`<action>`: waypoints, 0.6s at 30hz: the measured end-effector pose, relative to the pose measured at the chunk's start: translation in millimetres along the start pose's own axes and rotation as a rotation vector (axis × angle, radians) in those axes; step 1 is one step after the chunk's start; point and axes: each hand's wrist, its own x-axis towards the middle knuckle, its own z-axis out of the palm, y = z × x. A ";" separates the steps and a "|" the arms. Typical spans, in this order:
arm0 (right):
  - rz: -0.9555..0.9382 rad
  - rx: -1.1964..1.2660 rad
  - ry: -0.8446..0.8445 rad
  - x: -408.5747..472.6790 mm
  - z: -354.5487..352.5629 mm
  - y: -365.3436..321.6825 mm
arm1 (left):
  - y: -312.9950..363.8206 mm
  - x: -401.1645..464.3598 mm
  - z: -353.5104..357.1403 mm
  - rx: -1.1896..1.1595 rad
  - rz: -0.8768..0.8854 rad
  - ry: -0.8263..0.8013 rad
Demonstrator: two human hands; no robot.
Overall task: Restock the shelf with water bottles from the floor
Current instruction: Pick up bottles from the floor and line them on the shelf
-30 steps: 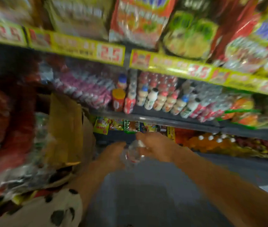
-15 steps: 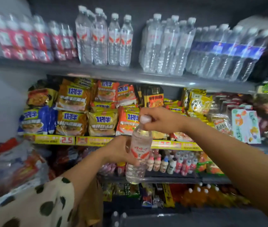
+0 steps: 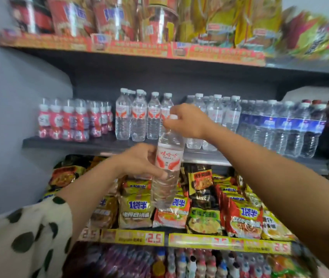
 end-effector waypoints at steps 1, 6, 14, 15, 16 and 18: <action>-0.003 -0.021 0.026 17.5 -4.2 3.9 | 5.3 10.3 -10.9 0.017 0.005 0.029; -0.003 -0.016 0.090 106.1 -11.6 28.3 | 19.6 66.1 -56.6 0.077 0.031 0.175; -0.032 -0.040 0.050 226.6 32.8 76.5 | -22.0 164.5 -106.0 0.207 -0.084 0.310; -0.032 -0.046 0.043 237.4 39.3 82.1 | -27.2 174.7 -110.2 0.251 -0.101 0.318; -0.031 -0.049 0.036 247.1 45.5 87.7 | -32.0 184.0 -114.2 0.290 -0.114 0.328; -0.034 -0.047 0.021 263.0 57.8 98.2 | -40.9 200.6 -117.7 0.335 -0.129 0.343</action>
